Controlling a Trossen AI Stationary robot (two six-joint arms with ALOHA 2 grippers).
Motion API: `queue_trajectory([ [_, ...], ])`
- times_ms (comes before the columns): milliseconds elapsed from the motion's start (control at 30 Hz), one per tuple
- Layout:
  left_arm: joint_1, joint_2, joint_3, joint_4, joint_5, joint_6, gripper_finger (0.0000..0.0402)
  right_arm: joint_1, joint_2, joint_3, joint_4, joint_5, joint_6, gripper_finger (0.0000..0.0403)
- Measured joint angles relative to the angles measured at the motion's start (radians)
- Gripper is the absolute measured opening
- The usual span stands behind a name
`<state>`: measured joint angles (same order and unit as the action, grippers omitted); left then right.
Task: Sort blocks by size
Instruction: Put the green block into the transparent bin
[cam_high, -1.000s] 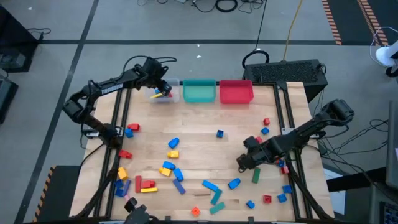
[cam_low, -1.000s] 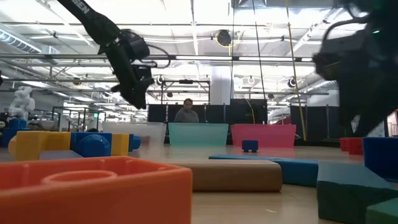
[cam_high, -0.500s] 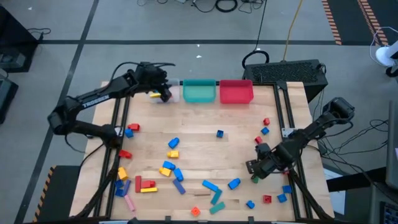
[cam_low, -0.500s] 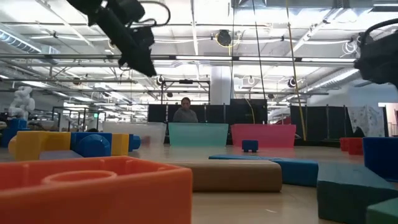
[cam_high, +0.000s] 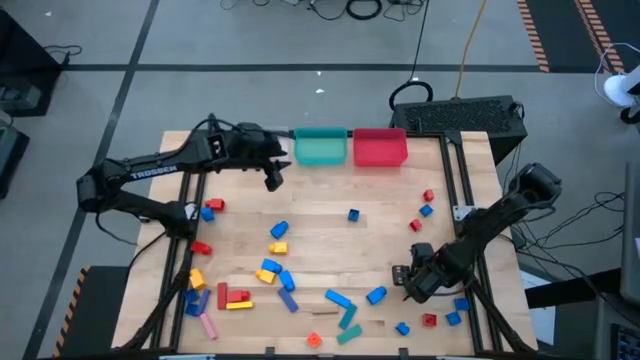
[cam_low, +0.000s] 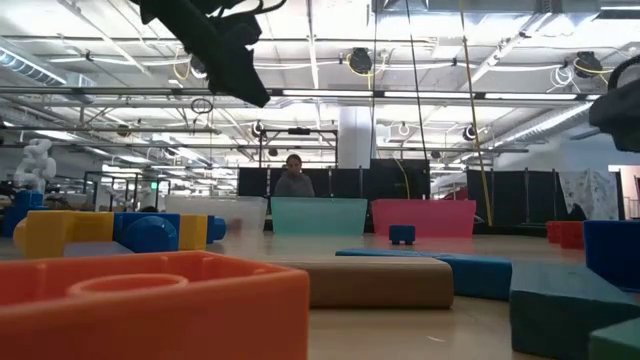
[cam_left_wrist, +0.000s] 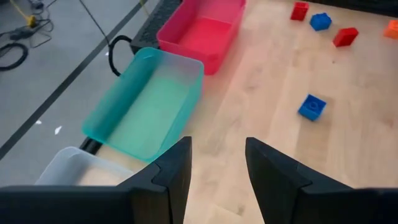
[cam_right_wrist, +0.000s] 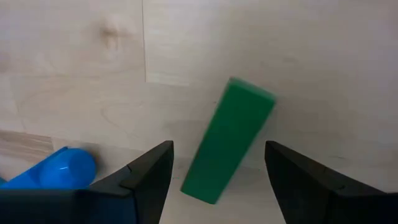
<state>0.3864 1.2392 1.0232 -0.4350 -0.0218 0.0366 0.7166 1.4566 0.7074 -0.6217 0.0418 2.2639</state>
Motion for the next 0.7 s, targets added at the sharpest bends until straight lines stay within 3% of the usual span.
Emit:
queue_trajectory([
  [333,-0.042,0.010,0.000,-0.005,-0.001,0.005,0.0153,-0.001,0.053,0.003,0.024,-0.039,-0.036,0.0230],
  [700,-0.084,0.149,0.000,-0.008,0.000,0.006,0.0153,-0.018,0.055,0.002,-0.011,-0.019,-0.162,0.0122],
])
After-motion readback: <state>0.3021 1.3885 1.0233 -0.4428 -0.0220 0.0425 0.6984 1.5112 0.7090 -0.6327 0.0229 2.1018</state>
